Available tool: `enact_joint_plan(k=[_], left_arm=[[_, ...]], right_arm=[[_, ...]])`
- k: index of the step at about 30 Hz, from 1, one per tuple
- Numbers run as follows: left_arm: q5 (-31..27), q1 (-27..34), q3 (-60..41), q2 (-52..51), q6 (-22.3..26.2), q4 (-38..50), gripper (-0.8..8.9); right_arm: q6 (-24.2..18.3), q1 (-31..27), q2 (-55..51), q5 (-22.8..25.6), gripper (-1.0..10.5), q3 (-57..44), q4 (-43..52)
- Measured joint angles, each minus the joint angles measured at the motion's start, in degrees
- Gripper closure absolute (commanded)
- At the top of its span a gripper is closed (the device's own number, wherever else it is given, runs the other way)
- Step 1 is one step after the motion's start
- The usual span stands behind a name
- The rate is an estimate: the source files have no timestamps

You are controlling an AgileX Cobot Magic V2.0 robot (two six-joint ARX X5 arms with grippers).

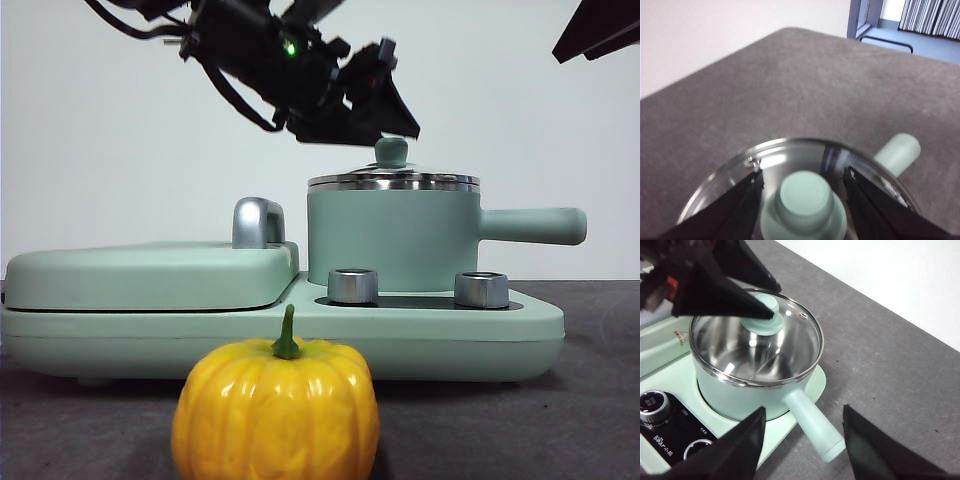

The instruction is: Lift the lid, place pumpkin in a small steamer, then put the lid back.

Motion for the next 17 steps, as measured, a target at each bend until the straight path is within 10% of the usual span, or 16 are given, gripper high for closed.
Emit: enact_joint_plan(k=[17], left_arm=[[-1.1, -0.3, 0.1, 0.7, 0.1, -1.1, 8.04]], right_arm=[[0.0, 0.0, 0.0, 0.0, 7.0, 0.0, 0.0]])
